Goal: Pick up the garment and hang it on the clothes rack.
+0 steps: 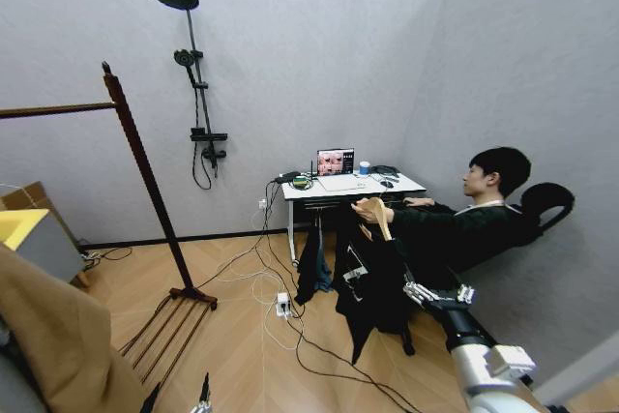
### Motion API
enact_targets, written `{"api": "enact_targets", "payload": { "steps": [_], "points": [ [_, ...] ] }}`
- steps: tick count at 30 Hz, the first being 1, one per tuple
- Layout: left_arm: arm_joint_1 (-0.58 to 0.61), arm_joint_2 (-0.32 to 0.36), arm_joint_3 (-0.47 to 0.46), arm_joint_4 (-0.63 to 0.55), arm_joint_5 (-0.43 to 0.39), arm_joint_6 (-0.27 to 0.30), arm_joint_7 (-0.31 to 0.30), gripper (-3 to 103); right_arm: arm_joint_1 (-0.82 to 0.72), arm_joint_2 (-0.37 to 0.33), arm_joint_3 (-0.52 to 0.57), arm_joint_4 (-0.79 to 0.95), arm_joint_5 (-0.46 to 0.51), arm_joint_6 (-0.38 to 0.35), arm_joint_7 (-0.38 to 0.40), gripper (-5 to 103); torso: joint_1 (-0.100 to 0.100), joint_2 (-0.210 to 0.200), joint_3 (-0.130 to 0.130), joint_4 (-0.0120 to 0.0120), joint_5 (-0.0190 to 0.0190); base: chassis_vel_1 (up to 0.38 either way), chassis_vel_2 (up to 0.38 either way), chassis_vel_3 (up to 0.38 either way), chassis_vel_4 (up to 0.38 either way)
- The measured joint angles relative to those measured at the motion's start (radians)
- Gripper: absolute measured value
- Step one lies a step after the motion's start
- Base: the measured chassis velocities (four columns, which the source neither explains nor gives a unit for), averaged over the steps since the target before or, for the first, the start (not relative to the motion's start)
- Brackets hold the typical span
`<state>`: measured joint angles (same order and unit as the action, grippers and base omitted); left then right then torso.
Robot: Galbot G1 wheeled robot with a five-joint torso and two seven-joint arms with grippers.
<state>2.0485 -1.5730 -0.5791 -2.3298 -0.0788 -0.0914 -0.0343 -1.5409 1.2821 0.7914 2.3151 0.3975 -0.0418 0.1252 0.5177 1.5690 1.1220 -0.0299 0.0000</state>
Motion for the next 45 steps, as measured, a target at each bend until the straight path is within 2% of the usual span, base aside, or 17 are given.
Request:
{"api": "enact_targets", "payload": {
  "steps": [4, 6, 7, 9, 12, 18, 24, 25, 28, 30, 33, 36, 39, 40, 42, 45],
  "points": [
    [0.0, 0.0, 0.0, 0.0, 0.0, 0.0, 0.0, 100, 0.04, -0.02, 0.002, -0.025, 0.026, -0.002, -0.003, 100, 0.0, 0.0, 0.0, 0.0002, 0.0004, -0.119, 0.103, 0.088, -0.115],
    [0.0, 0.0, 0.0, 0.0, 0.0, 0.0, 0.0, 100, 0.125, -0.069, 0.001, -0.074, 0.078, -0.03, -0.008, 100, 0.002, -0.001, 0.001, 0.0006, 0.0001, -0.07, 0.071, 0.078, -0.063],
    [0.0, 0.0, 0.0, 0.0, 0.0, 0.0, 0.0, 100, 0.125, -0.069, 0.001, -0.074, 0.078, -0.03, -0.008, 100, 0.002, -0.001, 0.001, 0.0006, 0.0001, -0.073, 0.071, 0.069, -0.065],
    [0.0, 0.0, 0.0, 0.0, 0.0, 0.0, 0.0, 100, 0.2, -0.122, -0.012, -0.119, 0.099, -0.049, -0.011, 100, 0.002, -0.001, 0.001, 0.0006, 0.0002, -0.021, 0.033, 0.035, -0.019],
    [0.0, 0.0, 0.0, 0.0, 0.0, 0.0, 0.0, 100, 0.274, -0.163, -0.042, -0.166, 0.111, -0.067, -0.016, 100, 0.001, -0.001, 0.0, 0.0005, 0.0001, 0.0, 0.0, 0.0, 0.0],
    [0.0, 0.0, 0.0, 0.0, 0.0, 0.0, 0.0, 100, 0.372, -0.202, -0.091, -0.24, 0.105, -0.077, -0.028, 100, 0.001, -0.001, 0.0, 0.0, 0.0003, 0.0, 0.0, 0.0, 0.0],
    [0.0, 0.0, 0.0, 0.0, 0.0, 0.0, 0.0, 100, 0.49, -0.239, -0.157, -0.333, 0.099, -0.076, -0.05, 100, 0.001, -0.001, 0.0, 0.0005, 0.0001, 0.0, 0.0, 0.0, 0.0],
    [0.0, 0.0, 0.0, 0.0, 0.0, 0.0, 0.0, 100, 0.519, -0.244, -0.179, -0.357, 0.099, -0.075, -0.055, 103, 0.001, -0.001, 0.0, 0.0004, 0.0, 0.0, 0.0, 0.0, 0.0],
    [0.0, 0.0, 0.0, 0.0, 0.0, 0.0, 0.0, 100, 0.558, -0.244, -0.208, -0.392, 0.099, -0.072, -0.059, 100, 0.001, -0.001, 0.001, 0.0004, 0.0001, 0.0, 0.0, 0.0, 0.0],
    [0.0, 0.0, 0.0, 0.0, 0.0, 0.0, 0.0, 100, 0.574, -0.242, -0.217, -0.408, 0.099, -0.069, -0.062, 95, 0.001, -0.001, 0.0, 0.0004, 0.0001, 0.0, 0.0, 0.0, 0.0],
    [0.0, 0.0, 0.0, 0.0, 0.0, 0.0, 0.0, 100, 0.61, -0.232, -0.243, -0.446, 0.092, -0.057, -0.068, 80, 0.001, -0.001, 0.0, 0.0003, 0.0001, 0.0, 0.0, 0.0, 0.0],
    [0.0, 0.0, 0.0, 0.0, 0.0, 0.0, 0.0, 100, 0.616, -0.229, -0.249, -0.454, 0.087, -0.054, -0.069, 74, 0.001, -0.001, 0.0, 0.0003, 0.0001, 0.0, 0.0, 0.0, 0.0],
    [0.0, 0.0, 0.0, 0.0, 0.0, 0.0, 0.0, 100, 0.617, -0.22, -0.255, -0.462, 0.083, -0.044, -0.069, 58, 0.001, -0.001, 0.0, 0.0003, 0.0001, 0.0, 0.0, 0.0, 0.0],
    [0.0, 0.0, 0.0, 0.0, 0.0, 0.0, 0.0, 100, 0.617, -0.22, -0.255, -0.462, 0.083, -0.044, -0.069, 58, 0.001, -0.001, 0.0, 0.0003, 0.0001, 0.0, 0.0, 0.0, 0.0],
    [0.0, 0.0, 0.0, 0.0, 0.0, 0.0, 0.0, 100, 0.612, -0.219, -0.255, -0.462, 0.082, -0.038, -0.069, 47, 0.001, -0.001, 0.0, 0.0003, 0.0, 0.0, 0.0, 0.0, 0.0],
    [0.0, 0.0, 0.0, 0.0, 0.0, 0.0, 0.0, 100, 0.606, -0.218, -0.25, -0.461, 0.081, -0.034, -0.068, 42, 0.001, -0.001, 0.0, 0.0004, 0.0, 0.0, 0.0, 0.0, 0.0]
  ]
}}
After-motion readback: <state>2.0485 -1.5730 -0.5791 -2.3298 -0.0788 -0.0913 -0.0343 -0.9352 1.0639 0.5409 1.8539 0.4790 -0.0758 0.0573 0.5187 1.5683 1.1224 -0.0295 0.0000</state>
